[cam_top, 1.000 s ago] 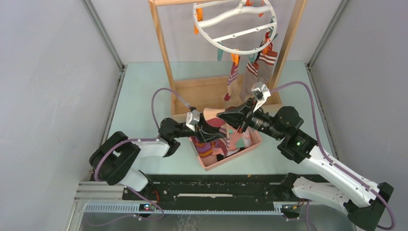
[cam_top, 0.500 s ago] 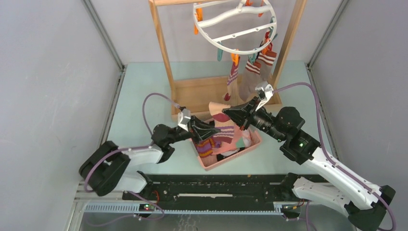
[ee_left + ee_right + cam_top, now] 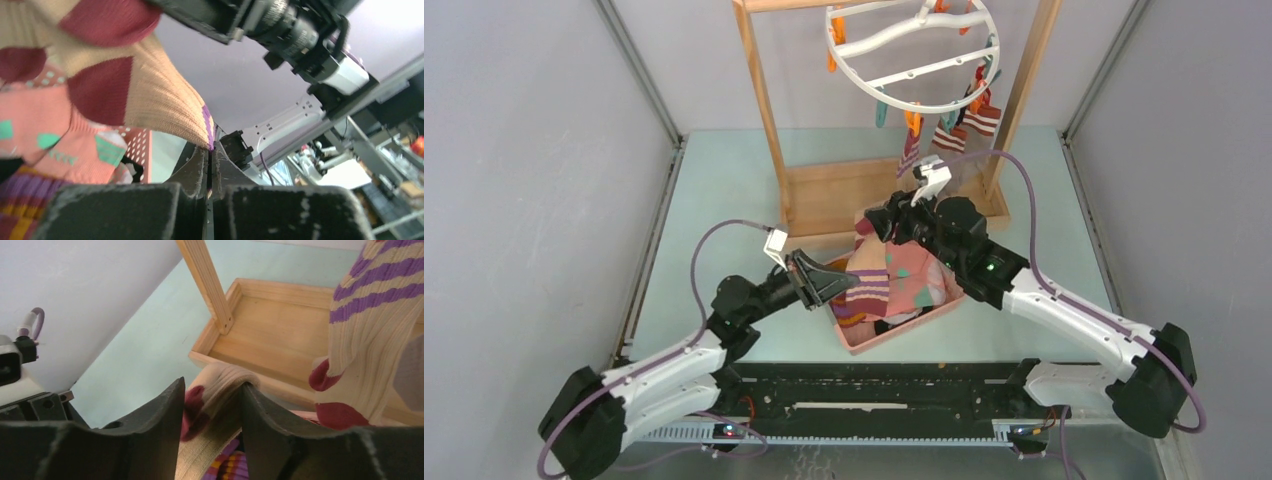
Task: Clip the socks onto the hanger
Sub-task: Pick up the sock from the bin.
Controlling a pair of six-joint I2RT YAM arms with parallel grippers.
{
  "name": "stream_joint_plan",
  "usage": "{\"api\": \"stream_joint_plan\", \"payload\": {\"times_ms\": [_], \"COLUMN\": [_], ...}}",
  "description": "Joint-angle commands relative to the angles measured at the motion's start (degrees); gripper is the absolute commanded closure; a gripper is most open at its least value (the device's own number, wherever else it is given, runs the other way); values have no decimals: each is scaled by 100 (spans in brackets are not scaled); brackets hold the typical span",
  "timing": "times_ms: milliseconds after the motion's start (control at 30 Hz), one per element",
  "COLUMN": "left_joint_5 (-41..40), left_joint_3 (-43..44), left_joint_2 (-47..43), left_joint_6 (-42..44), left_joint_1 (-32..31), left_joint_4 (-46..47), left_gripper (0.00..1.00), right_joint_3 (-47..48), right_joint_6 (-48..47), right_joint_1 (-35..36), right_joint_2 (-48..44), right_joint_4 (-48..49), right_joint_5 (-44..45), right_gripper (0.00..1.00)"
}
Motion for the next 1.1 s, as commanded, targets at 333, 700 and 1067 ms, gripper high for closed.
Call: {"api": "stream_joint_plan", "payload": {"times_ms": [333, 700, 1067], "left_joint_5": [-537, -54, -21], "left_joint_3": [876, 1085, 820], "left_joint_2": [-954, -967, -696], "left_joint_6": [-1301, -2035, -3169], "left_joint_1": [727, 996, 1082], "left_joint_4": [-3481, -2885, -1473], "left_gripper": [100, 100, 100], "right_joint_3": [-470, -719, -831], "right_joint_6": [-2242, -3259, -3248], "right_joint_1": [-155, -196, -574], "right_joint_2": [-1629, -2074, -2379], "right_joint_4": [-233, -719, -336], "right_joint_5": [-1346, -1605, -1674], "right_gripper": [39, 25, 11]}}
